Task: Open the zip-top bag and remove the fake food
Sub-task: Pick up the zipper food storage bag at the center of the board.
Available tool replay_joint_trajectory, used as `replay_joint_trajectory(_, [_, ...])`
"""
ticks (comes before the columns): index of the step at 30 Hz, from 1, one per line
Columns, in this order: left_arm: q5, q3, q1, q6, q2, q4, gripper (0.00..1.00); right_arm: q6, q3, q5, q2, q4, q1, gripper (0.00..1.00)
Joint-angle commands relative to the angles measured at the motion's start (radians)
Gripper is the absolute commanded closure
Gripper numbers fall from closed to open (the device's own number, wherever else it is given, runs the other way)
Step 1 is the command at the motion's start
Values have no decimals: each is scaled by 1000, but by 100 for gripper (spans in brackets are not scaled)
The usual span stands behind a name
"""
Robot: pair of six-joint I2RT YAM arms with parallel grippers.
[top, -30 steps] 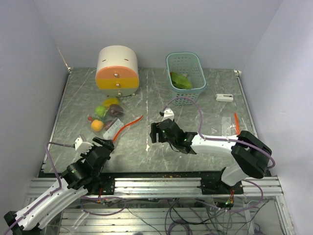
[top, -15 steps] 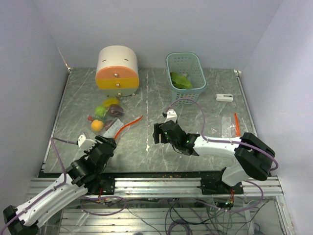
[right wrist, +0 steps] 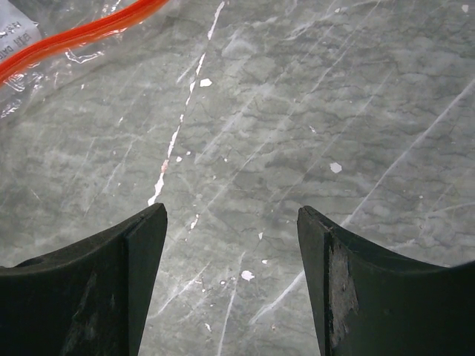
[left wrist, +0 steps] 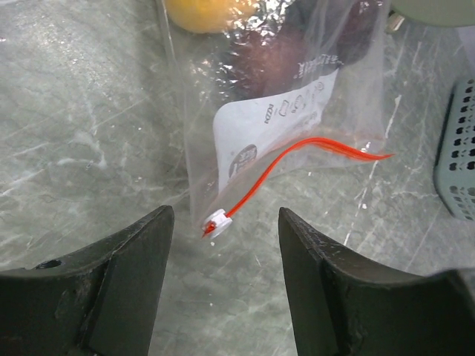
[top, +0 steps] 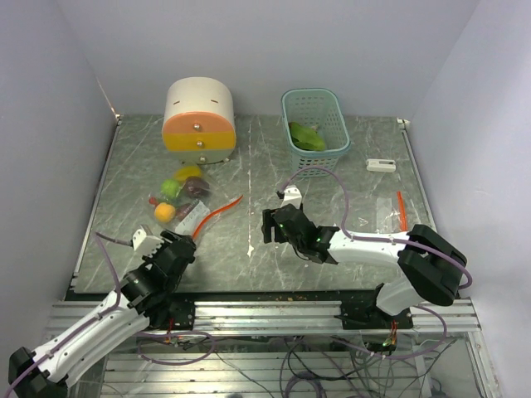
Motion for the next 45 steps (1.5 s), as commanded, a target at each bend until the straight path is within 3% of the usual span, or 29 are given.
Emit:
replay_joint_trajectory(1, [11,0,24,-2,60,47,31,0,-8,55,-4,-19,-2,29])
replay_joint_trajectory(13, [116,-64,178,88,147,256,31,-1,-35,63,-16,-20,-3,30])
replay_joint_trajectory(19, [258,-62,302,192,300,439,37,-5,-36,75,-13,-31,-5,30])
replay_joint_trajectory(23, [353,-64,351,210,378,531,47,-5,-39,77,-15,-33,-5,30])
replay_joint_trajectory(31, [381,-39,365,229,283,456,92,-6,-39,61,-23,-36,-6,31])
replay_joint_trajectory(36, [392,-20,365,278,219,394,93,6,-48,22,-35,5,-6,34])
replay_joint_trajectory(42, [565,-69,365,332,308,639,93,74,-97,-134,-81,139,-29,35])
replay_joint_trajectory(45, [693,-84,364,339,404,802,93,141,-188,-247,-135,321,-68,32])
